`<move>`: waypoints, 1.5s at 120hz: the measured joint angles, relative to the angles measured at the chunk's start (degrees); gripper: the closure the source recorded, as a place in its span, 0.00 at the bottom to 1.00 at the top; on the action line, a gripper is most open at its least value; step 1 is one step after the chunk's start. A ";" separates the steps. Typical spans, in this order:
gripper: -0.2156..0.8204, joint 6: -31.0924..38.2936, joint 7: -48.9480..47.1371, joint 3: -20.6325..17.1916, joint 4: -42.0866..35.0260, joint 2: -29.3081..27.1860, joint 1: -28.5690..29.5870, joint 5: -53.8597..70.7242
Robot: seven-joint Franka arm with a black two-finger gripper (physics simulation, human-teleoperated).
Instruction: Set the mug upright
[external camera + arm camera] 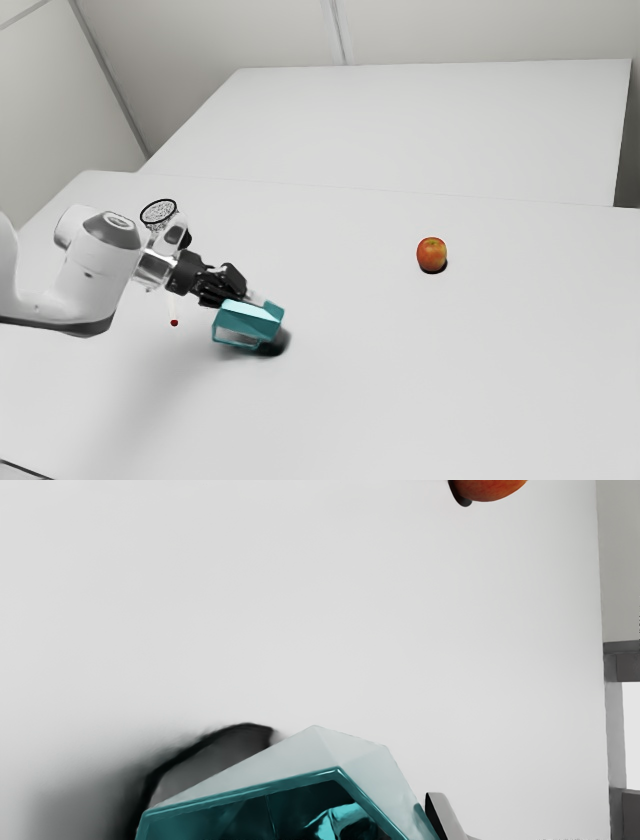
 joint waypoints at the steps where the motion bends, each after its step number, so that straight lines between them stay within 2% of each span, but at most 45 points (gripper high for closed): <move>1: 0.93 -0.01 0.04 -0.02 0.21 -0.07 -0.07 0.18; 24: 0.94 -0.06 0.61 -1.42 6.44 -0.47 -0.87 9.46; 50: 0.94 0.27 0.09 -4.37 11.94 -0.48 -1.05 25.94; 78: 0.96 3.94 -2.14 -9.58 12.39 -0.20 -2.13 46.28; 96: 0.96 7.45 -4.14 -10.90 11.42 0.17 -2.66 55.62; 143: 0.97 17.48 -8.27 -11.66 6.12 2.48 -2.42 62.89; 180: 0.97 22.03 -10.89 -11.69 2.85 2.56 -2.43 64.84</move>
